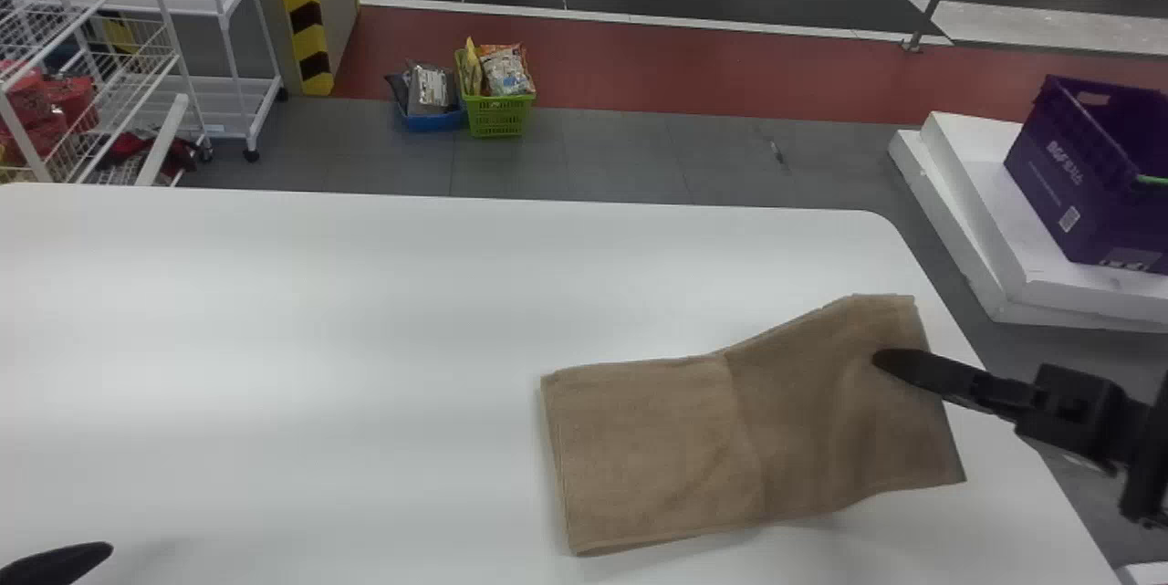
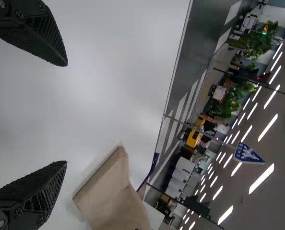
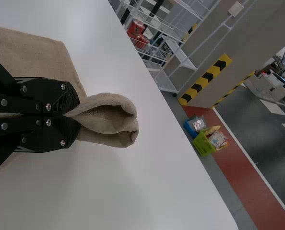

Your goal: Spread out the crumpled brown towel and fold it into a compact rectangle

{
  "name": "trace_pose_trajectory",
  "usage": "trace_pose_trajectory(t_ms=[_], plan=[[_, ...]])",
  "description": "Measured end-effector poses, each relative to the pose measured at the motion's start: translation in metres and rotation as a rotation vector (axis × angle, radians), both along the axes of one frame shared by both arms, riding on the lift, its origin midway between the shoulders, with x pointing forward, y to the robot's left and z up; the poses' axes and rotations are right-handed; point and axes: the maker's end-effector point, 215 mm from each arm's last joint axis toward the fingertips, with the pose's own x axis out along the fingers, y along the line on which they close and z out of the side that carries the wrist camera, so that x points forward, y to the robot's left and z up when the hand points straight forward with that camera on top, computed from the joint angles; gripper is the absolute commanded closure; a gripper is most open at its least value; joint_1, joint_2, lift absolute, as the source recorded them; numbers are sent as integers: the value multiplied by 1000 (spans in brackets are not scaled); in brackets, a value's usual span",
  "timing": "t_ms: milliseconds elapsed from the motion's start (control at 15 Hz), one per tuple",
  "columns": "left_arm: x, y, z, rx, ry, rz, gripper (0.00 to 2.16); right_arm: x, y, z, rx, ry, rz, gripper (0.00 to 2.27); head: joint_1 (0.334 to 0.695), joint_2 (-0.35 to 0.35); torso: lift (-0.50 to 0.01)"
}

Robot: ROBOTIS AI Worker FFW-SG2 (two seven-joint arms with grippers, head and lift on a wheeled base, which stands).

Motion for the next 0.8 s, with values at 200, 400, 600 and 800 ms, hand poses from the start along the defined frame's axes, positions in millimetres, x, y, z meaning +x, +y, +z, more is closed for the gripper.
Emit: trace_pose_trajectory(t_ms=[200, 400, 600, 800], plan=[[-2, 1, 1, 1, 0, 0, 83, 4, 57, -11, -13, 21, 102, 1133, 695, -23, -127], [-3, 4, 0, 3, 3, 5, 83, 2, 103, -26, -43, 56, 185, 1133, 695, 66, -127], [-3, 5, -2, 2, 6, 8, 83, -2, 136, -28, -39, 56, 239, 1133, 695, 113, -127], [-4, 6, -3, 0, 8, 10, 83, -6, 162, -32, -64, 64, 282, 1129, 695, 162, -127]])
